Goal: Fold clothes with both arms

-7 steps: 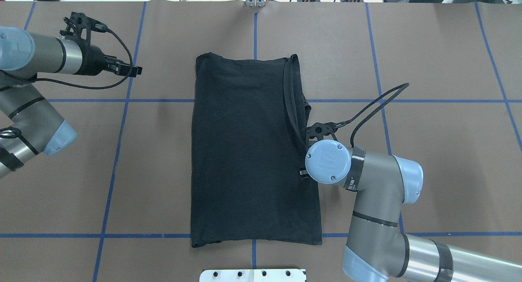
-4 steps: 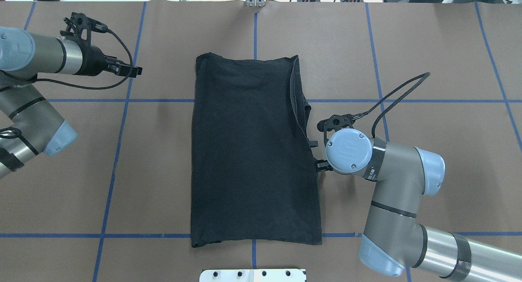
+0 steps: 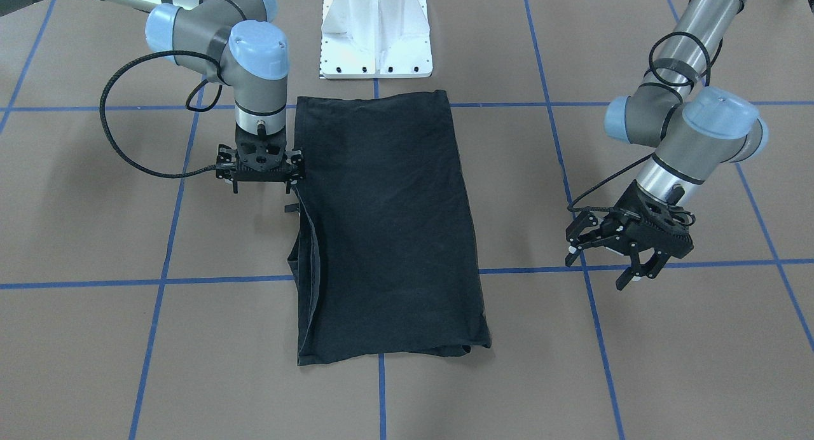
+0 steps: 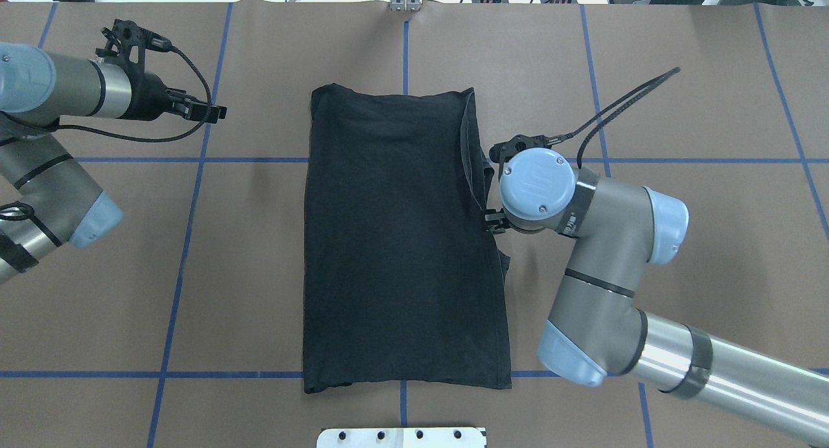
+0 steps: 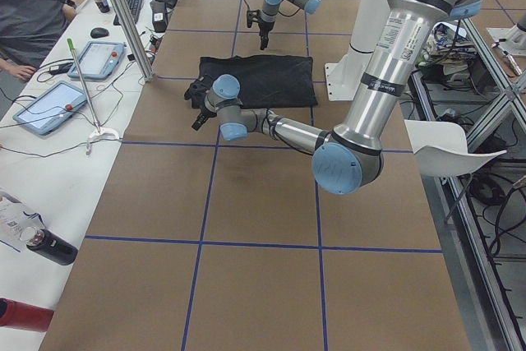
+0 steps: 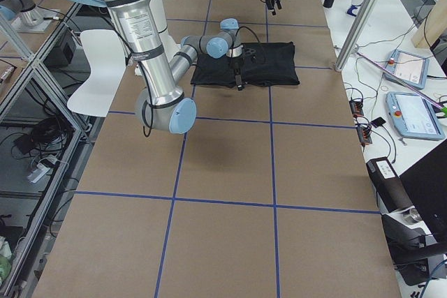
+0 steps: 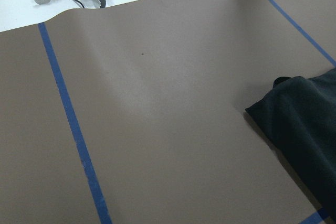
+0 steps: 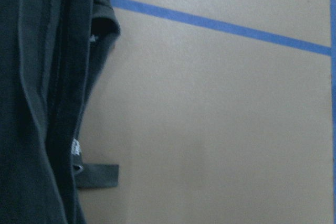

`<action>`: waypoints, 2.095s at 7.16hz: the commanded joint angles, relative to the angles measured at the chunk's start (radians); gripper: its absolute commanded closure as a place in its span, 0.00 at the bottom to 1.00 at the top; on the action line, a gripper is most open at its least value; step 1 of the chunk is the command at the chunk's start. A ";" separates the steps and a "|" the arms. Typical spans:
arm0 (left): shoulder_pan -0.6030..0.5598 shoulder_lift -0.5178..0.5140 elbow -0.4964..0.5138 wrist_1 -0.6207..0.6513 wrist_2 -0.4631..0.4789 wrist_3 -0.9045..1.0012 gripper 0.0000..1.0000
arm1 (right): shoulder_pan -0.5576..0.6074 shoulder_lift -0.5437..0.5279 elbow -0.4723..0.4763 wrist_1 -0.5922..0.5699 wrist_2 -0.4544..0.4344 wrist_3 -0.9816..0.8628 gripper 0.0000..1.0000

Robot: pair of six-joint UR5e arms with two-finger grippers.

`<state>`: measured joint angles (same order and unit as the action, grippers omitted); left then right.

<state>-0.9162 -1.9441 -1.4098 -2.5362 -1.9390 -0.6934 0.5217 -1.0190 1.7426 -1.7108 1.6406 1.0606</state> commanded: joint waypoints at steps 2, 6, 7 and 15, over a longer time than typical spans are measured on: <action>0.007 -0.001 -0.001 0.001 0.000 -0.002 0.00 | 0.066 0.231 -0.283 0.022 0.007 0.016 0.00; 0.010 -0.001 0.003 -0.001 0.000 -0.002 0.00 | 0.078 0.264 -0.457 0.139 0.005 0.015 0.00; 0.011 -0.001 0.003 -0.001 0.000 -0.002 0.00 | 0.080 0.255 -0.474 0.137 0.007 -0.005 0.00; 0.017 0.001 0.009 -0.004 0.002 -0.002 0.00 | 0.195 0.113 -0.387 0.118 0.061 -0.148 0.00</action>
<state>-0.8992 -1.9448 -1.3992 -2.5402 -1.9374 -0.6949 0.7143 -0.8571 1.3359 -1.5983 1.7036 0.9146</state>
